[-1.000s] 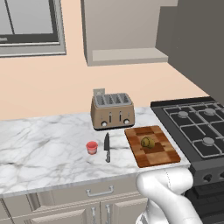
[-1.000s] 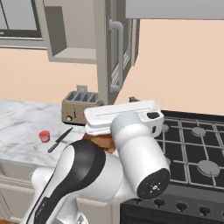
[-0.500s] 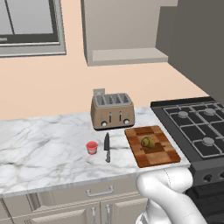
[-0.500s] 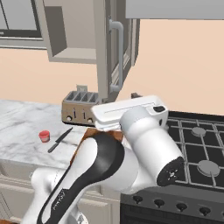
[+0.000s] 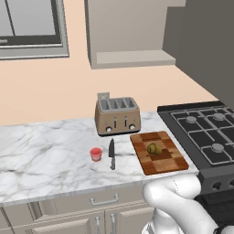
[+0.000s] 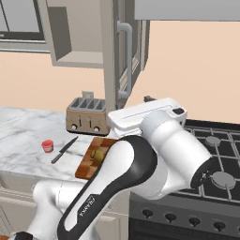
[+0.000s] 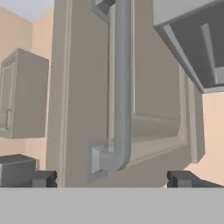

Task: Pick the bread, place it on the cutting board, pick the jam, place it on the counter, and close the cabinet.

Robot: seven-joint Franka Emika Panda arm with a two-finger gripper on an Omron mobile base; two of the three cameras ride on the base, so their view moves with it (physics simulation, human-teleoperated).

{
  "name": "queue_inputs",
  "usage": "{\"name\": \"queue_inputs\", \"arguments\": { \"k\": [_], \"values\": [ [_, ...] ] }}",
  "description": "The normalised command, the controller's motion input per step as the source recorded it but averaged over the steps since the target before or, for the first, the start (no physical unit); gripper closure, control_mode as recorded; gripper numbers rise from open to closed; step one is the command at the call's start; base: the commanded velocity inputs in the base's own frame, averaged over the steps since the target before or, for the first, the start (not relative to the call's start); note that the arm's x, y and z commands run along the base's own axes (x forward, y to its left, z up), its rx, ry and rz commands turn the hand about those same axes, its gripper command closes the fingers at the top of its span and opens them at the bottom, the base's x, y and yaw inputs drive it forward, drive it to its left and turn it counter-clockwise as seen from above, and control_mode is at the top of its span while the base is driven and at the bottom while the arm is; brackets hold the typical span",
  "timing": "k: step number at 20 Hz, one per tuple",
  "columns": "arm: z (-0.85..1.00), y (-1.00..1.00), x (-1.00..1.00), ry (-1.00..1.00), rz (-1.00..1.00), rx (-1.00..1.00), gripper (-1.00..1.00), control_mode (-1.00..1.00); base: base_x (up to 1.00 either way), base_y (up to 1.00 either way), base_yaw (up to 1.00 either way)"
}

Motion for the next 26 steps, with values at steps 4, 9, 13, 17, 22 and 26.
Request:
{"name": "queue_inputs", "arguments": {
  "k": [4,9,13,17,22,26],
  "values": [
    [0.00,-0.13,0.19,-0.06,0.12,0.00,-1.00,-1.00,0.00,0.00,0.00],
    [0.00,-0.11,0.24,-0.05,0.11,0.00,-1.00,-1.00,0.00,0.00,0.00],
    [0.00,-0.03,0.20,-0.01,0.10,0.00,-1.00,-1.00,0.00,0.00,0.00],
    [0.00,0.00,0.06,0.00,0.08,0.00,-1.00,-1.00,0.00,0.00,0.00],
    [0.00,0.00,0.01,0.00,0.10,0.00,-1.00,-1.00,0.00,0.00,0.00],
    [0.00,0.07,0.00,0.00,0.13,0.00,-1.00,-1.00,0.00,0.00,0.00]
  ]
}}
